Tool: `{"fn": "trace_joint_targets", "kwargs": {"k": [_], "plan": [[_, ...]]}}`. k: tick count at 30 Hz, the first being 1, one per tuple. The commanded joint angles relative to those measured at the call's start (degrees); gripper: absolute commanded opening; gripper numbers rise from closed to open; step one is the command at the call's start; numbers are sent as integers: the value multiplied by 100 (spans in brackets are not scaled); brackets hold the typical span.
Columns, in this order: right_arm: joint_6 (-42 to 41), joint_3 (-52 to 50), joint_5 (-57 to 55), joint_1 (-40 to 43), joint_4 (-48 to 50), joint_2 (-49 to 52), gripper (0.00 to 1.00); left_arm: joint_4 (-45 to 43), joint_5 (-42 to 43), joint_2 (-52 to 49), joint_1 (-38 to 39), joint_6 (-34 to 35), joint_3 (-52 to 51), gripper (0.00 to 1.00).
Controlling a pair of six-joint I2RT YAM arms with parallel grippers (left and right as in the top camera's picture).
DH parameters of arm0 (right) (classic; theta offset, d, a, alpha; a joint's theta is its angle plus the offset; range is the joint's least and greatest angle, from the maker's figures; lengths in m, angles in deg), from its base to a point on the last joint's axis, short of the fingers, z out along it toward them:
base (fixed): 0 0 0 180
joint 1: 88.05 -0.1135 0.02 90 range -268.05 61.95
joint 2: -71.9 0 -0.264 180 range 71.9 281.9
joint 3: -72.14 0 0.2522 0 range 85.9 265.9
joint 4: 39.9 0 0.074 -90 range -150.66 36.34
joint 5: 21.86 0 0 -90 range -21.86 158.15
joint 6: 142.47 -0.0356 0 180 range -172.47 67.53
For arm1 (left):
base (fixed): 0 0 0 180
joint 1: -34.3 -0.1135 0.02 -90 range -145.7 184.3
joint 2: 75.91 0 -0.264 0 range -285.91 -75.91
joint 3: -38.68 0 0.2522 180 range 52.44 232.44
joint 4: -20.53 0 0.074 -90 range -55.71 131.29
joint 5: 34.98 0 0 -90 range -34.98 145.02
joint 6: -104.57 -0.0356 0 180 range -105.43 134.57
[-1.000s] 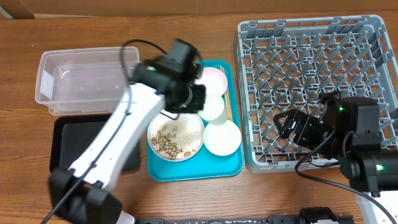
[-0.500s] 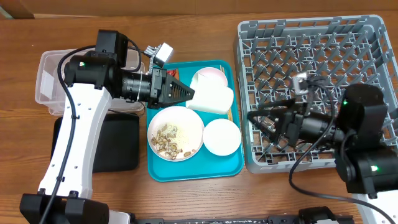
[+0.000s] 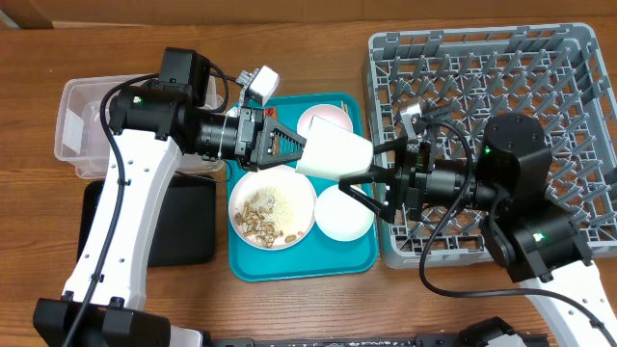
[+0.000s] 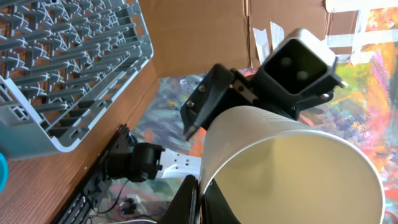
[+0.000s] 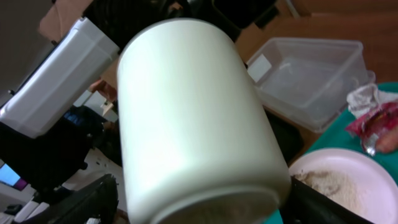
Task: Sort waste into correct bins and load items into the dishwasher
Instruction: 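Lift the white cup with the left gripper and hand it to the right gripper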
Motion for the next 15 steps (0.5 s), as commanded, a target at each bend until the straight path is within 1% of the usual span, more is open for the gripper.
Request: {"fn": "trace_joint_targets", "kwargs": {"k": [1, 5, 9, 10, 11, 12, 13, 15], "plan": [[-79, 155, 2, -94, 280, -24, 82, 20, 111, 101, 15, -155, 96, 4], [-155, 155, 138, -94, 562, -24, 61, 15, 94, 101, 13, -155, 96, 4], [-225, 155, 313, -94, 562, -24, 51, 13, -33, 101, 13, -151, 96, 4], [-223, 155, 339, -94, 562, -26, 49, 13, -57, 101, 13, -151, 96, 7], [-221, 155, 337, -94, 551, -35, 49, 15, -83, 101, 11, -151, 96, 19], [-197, 155, 337, -92, 546, -42, 49, 15, -127, 101, 11, -149, 96, 25], [-199, 155, 334, -92, 546, -50, 49, 15, -153, 101, 11, -151, 96, 26], [-179, 155, 332, -87, 549, -70, 49, 15, -173, 101, 11, -151, 96, 22]]}}
